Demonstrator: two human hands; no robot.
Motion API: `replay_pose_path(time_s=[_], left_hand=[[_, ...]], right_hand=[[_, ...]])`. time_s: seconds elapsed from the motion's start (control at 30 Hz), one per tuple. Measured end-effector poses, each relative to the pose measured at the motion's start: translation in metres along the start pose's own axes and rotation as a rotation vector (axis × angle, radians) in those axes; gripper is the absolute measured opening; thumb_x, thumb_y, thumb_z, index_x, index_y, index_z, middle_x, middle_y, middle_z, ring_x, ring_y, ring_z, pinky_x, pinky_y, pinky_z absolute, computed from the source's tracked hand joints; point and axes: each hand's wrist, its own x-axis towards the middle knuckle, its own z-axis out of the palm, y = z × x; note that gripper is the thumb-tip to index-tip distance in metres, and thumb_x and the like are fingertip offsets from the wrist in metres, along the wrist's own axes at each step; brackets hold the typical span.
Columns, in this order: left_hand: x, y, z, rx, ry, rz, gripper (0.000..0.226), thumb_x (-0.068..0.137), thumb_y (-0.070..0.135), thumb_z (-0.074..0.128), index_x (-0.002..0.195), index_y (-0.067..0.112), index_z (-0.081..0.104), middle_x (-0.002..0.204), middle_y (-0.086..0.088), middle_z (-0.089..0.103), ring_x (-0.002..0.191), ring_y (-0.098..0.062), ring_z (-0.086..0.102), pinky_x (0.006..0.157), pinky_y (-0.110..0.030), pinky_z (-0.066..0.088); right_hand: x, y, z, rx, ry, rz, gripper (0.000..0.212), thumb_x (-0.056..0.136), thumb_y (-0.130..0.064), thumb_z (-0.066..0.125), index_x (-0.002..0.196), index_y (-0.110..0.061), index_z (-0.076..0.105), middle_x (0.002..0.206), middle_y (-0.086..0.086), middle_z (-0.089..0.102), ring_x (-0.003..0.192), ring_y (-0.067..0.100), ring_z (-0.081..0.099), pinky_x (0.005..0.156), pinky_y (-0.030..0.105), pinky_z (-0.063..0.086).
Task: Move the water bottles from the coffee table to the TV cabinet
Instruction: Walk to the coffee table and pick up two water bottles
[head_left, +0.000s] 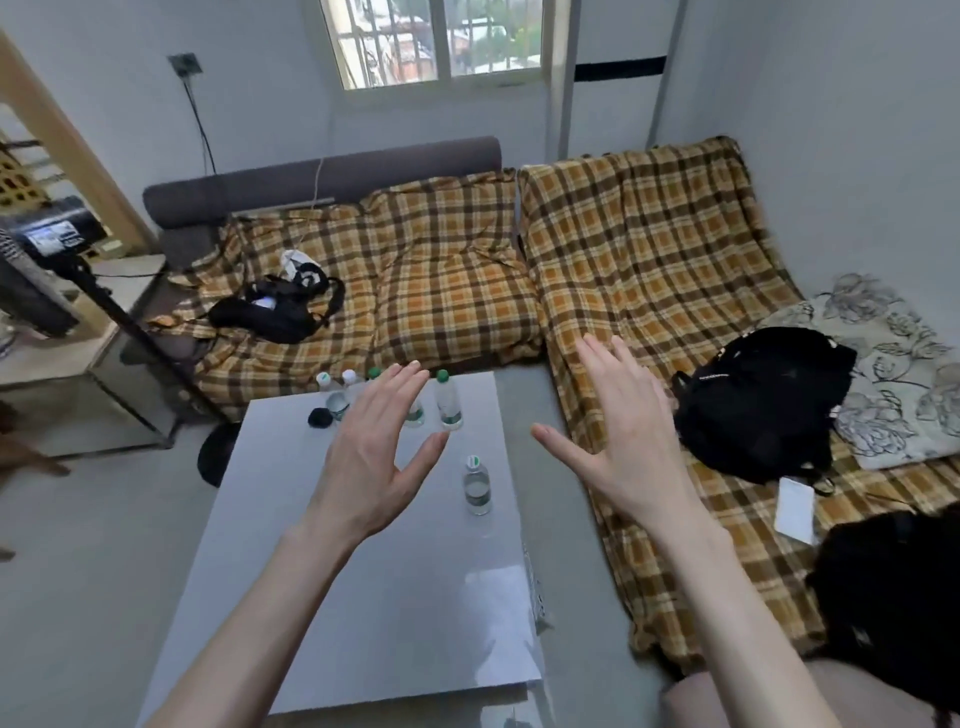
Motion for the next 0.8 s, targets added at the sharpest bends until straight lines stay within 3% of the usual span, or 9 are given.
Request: replay_pose_path(time_s=[0.27, 0.53, 0.67, 0.8], left_hand=[[0.004, -0.062, -0.001, 0.076, 0.022, -0.079, 0.060, 0.104, 0.049, 0.053, 0.156, 0.019, 0.046, 0.165, 0.005, 0.040, 0.158, -0.013, 0.027, 0.130, -0.035, 0.023], [0.038, -0.136, 0.016, 0.003, -0.041, -0.103, 0.062, 0.103, 0.049, 0.053, 0.157, 0.019, 0.045, 0.165, 0.005, 0.040, 0.159, -0.014, 0.025, 0.130, -0.036, 0.023], [0.057, -0.167, 0.039, -0.043, -0.061, -0.112, 0.063, 0.102, 0.045, 0.057, 0.156, 0.016, 0.046, 0.164, 0.001, 0.043, 0.158, -0.018, 0.028, 0.129, -0.043, 0.027], [0.070, -0.192, 0.072, -0.090, -0.074, -0.124, 0.062, 0.101, 0.040, 0.059, 0.154, 0.010, 0.049, 0.162, -0.005, 0.046, 0.156, -0.024, 0.034, 0.125, -0.050, 0.032]], right_hand=[[0.047, -0.025, 0.071, 0.064, -0.096, -0.052, 0.091, 0.089, -0.067, 0.061, 0.158, -0.017, 0.030, 0.166, -0.003, 0.030, 0.157, 0.019, 0.015, 0.121, 0.052, 0.027], [0.087, -0.048, 0.140, 0.025, -0.145, 0.008, 0.086, 0.094, -0.066, 0.053, 0.160, -0.018, 0.026, 0.167, -0.003, 0.027, 0.157, 0.017, 0.014, 0.123, 0.047, 0.026], [0.100, -0.049, 0.173, 0.002, -0.193, 0.044, 0.085, 0.096, -0.064, 0.053, 0.161, -0.017, 0.025, 0.168, -0.004, 0.025, 0.157, 0.016, 0.015, 0.124, 0.043, 0.024], [0.102, -0.034, 0.202, -0.023, -0.240, 0.071, 0.085, 0.095, -0.062, 0.056, 0.160, -0.016, 0.027, 0.167, -0.001, 0.028, 0.156, 0.019, 0.019, 0.122, 0.048, 0.028]])
